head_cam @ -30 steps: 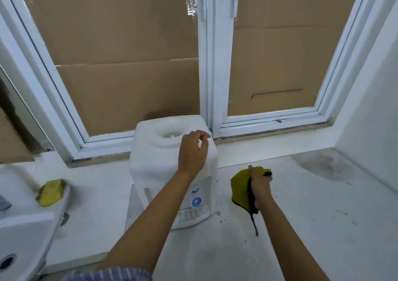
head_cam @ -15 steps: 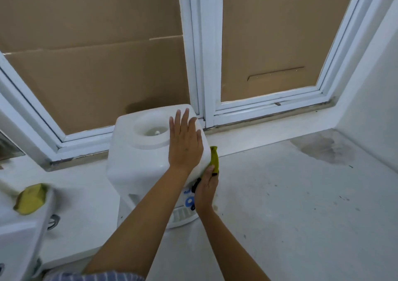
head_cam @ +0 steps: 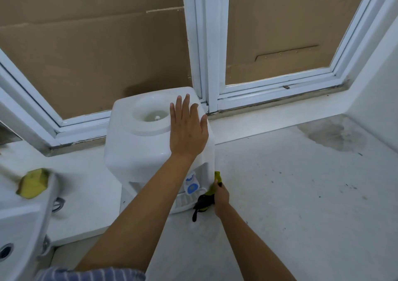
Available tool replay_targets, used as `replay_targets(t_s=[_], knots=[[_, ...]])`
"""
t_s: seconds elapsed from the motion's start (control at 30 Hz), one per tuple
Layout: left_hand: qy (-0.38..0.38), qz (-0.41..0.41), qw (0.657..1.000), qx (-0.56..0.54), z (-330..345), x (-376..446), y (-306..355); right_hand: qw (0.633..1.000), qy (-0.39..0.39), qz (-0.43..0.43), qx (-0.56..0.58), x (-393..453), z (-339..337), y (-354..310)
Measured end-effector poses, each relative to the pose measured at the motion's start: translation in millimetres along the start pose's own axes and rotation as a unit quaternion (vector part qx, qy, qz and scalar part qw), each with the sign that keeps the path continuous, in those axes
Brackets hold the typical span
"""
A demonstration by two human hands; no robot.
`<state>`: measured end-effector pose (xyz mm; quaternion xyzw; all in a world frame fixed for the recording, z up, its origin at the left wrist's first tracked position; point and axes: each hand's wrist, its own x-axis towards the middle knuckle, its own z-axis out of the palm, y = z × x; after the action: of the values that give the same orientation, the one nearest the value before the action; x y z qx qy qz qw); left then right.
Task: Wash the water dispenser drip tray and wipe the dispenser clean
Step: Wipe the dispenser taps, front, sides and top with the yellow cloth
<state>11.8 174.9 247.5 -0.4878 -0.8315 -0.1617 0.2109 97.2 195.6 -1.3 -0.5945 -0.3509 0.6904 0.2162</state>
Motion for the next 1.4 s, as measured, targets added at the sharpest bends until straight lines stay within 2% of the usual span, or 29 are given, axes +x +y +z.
replay_targets(t_s=[0.07, 0.13, 0.23, 0.33, 0.4, 0.57, 0.67, 0.83, 0.93, 1.03, 1.1, 1.17, 1.3, 1.4], knots=[[-0.001, -0.005, 1.0, 0.0, -2, -1, 0, 0.998, 0.013, 0.038, -0.038, 4, -5, -7], [0.008, -0.007, 1.0, -0.005, -3, -2, 0, 0.998, 0.039, 0.039, -0.005, -3, -7, -17], [0.008, -0.01, 1.0, -0.008, -2, -2, 1, 0.984, 0.106, -0.1, 0.101, -35, 1, -33], [0.01, -0.014, 1.0, -0.014, -2, -1, 1, 0.937, 0.141, -0.285, 0.145, -76, 17, -48], [0.019, -0.022, 0.999, -0.028, -3, -1, 1, 0.902, 0.135, -0.384, 0.142, -93, 24, -56], [0.031, -0.035, 0.998, -0.047, -5, 0, 1, 0.852, 0.119, -0.506, 0.063, -89, 24, -58], [0.028, -0.039, 0.997, -0.056, -5, 0, 1, 0.852, 0.085, -0.515, 0.043, -72, 14, -40], [0.04, -0.043, 0.994, -0.088, -5, 0, 2, 0.875, 0.091, -0.475, 0.021, -69, -4, -31], [0.042, -0.055, 0.991, -0.111, -5, 0, 2, 0.841, 0.099, -0.533, 0.006, -84, 4, -48], [0.043, -0.053, 0.989, -0.131, -6, -1, 2, 0.787, 0.109, -0.607, -0.026, -95, 12, -63], [0.021, -0.044, 0.993, -0.107, -7, 0, 2, 0.764, 0.111, -0.633, -0.056, -92, 11, -61], [-0.011, -0.037, 0.997, -0.06, -7, 1, 1, 0.775, 0.105, -0.62, -0.065, -80, 8, -46], [-0.03, -0.03, 0.998, -0.035, -7, 2, 1, 0.838, 0.078, -0.539, -0.02, -76, 2, -22], [-0.027, -0.027, 0.999, -0.032, -7, 2, 1, 0.84, 0.095, -0.533, 0.033, -89, 2, -37]])
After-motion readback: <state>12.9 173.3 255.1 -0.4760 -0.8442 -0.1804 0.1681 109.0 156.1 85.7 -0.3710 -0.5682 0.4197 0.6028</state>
